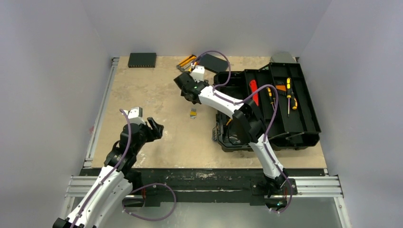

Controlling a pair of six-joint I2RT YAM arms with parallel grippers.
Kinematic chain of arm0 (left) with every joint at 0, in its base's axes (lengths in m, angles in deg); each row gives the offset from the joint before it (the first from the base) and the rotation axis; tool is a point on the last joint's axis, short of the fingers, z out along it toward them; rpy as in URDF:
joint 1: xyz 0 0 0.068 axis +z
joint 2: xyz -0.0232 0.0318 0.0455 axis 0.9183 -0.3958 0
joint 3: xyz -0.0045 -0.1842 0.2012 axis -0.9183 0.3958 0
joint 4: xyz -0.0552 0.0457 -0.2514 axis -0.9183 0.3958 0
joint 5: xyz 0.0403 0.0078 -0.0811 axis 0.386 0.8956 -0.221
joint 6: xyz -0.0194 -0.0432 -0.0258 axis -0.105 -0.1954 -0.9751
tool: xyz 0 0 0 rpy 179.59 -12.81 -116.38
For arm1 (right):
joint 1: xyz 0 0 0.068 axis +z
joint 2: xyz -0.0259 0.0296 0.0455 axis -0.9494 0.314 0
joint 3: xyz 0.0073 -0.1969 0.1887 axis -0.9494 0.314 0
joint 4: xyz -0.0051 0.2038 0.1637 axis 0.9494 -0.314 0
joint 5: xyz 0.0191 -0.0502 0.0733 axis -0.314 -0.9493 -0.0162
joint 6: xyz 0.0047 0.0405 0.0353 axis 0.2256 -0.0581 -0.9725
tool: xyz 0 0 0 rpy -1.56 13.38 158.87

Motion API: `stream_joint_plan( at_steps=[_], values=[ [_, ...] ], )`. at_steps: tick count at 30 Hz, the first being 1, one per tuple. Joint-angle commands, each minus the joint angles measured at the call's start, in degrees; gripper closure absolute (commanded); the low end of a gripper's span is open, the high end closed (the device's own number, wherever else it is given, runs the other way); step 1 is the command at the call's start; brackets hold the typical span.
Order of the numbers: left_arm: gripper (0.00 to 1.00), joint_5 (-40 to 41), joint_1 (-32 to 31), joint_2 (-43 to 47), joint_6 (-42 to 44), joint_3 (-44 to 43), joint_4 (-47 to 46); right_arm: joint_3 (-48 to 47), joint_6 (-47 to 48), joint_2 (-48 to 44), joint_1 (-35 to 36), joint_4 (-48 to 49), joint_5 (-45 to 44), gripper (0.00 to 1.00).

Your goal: Pack the tool kit

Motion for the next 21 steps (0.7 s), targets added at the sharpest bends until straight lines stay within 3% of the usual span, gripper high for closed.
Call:
stream_joint_plan(
  at_steps=[1, 6, 13, 21],
  values=[
    [0.37, 2.5, -0.3, 0.3, -0.5, -0.1, 0.2, 1.1, 11.9, -0.8, -3.6, 16.2, 3.2, 0.31],
    [0.37, 2.0, -0.3, -0.4, -0.3, -0.2, -0.3, 1.3, 20.3, 1.5, -6.2, 25.3, 8.9, 0.32],
    [0.37, 1.6, -0.3, -2.0, 0.0, -0.6, -0.6, -7.1, 15.4, 10.1, -9.4, 17.1, 15.9, 0.33],
    [0.37, 1.5, -0.3, -2.3, 0.2, -0.7, -0.6, 8.8, 3.1, 3.9, -6.8, 14.2, 21.4, 0.40]
  ],
)
